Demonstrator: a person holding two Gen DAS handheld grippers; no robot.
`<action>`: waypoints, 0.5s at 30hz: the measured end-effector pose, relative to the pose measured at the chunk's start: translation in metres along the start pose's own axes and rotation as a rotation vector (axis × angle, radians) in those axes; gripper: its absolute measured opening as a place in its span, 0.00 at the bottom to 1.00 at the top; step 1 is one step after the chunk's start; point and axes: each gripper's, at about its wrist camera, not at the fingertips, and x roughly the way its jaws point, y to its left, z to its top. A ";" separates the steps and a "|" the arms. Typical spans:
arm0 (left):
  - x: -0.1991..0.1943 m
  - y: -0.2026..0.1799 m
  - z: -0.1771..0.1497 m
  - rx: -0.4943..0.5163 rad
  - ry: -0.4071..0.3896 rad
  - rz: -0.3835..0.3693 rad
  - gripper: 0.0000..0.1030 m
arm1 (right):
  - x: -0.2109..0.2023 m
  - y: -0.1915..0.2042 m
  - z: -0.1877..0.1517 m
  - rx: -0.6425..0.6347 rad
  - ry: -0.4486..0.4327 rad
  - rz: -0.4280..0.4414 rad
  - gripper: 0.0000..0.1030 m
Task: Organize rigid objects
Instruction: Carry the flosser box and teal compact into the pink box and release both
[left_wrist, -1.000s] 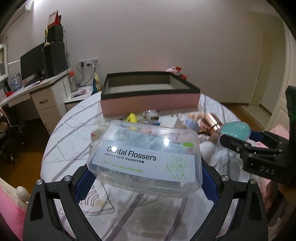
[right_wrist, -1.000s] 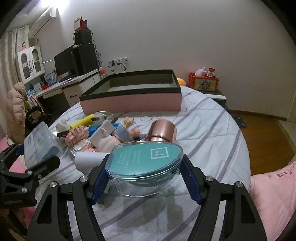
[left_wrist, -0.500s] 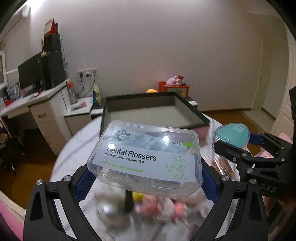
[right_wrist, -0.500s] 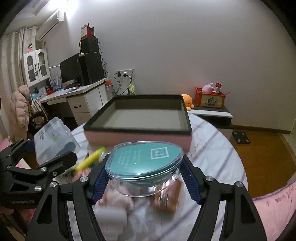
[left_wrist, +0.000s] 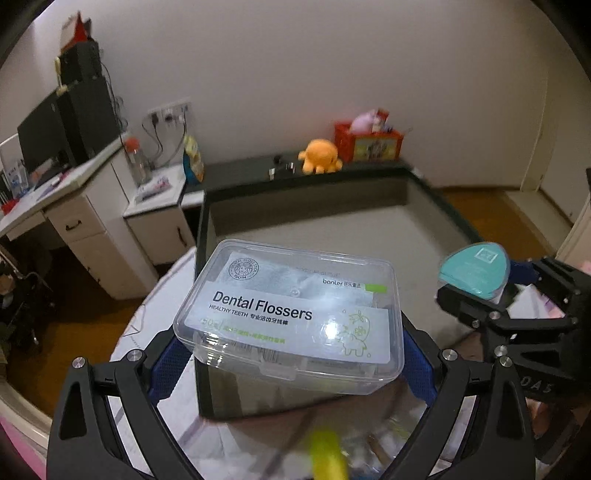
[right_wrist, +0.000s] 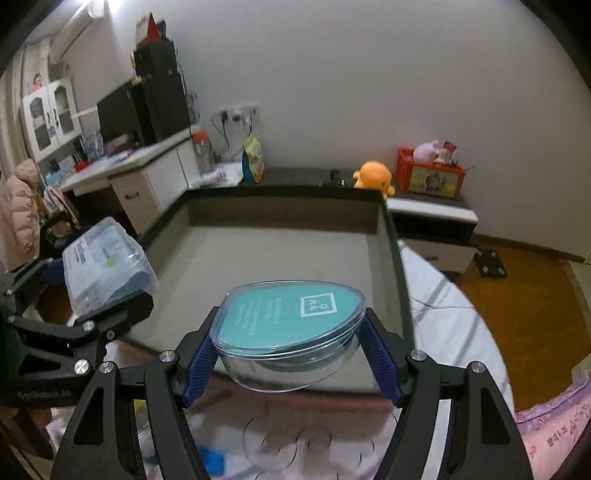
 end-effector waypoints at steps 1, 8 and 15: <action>0.007 0.001 0.000 -0.003 0.012 0.006 0.95 | 0.010 -0.003 0.000 0.010 0.026 -0.001 0.71; 0.032 -0.005 -0.003 0.024 0.085 0.017 0.95 | 0.029 -0.008 0.008 0.034 0.105 0.023 0.71; 0.024 0.000 -0.002 0.016 0.089 0.025 0.95 | 0.034 -0.012 0.017 0.061 0.123 0.014 0.75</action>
